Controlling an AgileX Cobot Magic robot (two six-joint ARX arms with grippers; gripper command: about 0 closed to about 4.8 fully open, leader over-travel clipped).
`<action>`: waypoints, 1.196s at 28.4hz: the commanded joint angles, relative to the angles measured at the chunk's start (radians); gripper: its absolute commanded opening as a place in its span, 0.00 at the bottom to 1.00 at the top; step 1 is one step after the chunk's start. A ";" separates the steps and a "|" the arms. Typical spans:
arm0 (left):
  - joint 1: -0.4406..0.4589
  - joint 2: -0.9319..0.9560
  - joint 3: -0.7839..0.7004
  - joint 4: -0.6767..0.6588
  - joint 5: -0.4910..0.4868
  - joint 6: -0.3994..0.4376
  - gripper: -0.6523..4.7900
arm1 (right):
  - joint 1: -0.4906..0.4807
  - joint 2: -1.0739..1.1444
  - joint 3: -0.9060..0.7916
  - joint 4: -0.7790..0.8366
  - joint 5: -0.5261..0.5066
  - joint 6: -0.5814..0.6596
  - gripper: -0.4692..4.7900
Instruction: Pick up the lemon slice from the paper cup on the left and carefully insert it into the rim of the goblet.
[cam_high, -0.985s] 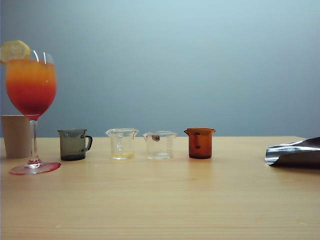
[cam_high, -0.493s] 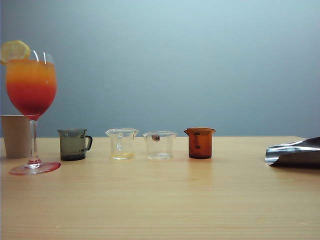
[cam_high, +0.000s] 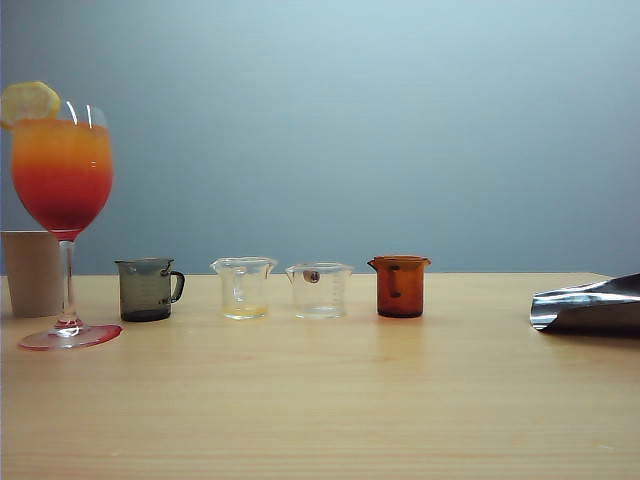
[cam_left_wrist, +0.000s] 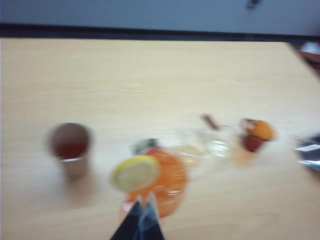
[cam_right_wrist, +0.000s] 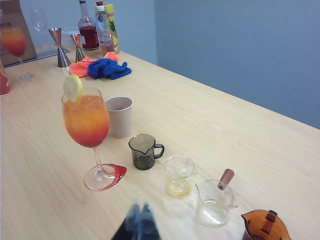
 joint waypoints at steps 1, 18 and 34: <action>-0.035 -0.047 0.004 0.006 -0.128 -0.008 0.11 | 0.000 -0.003 0.008 0.016 -0.002 -0.002 0.08; -0.076 -0.439 -0.358 0.226 -0.263 -0.062 0.11 | 0.000 -0.003 0.008 -0.017 0.097 -0.002 0.08; -0.076 -0.587 -0.676 0.525 -0.339 -0.098 0.11 | 0.000 -0.003 0.007 -0.028 0.234 -0.002 0.08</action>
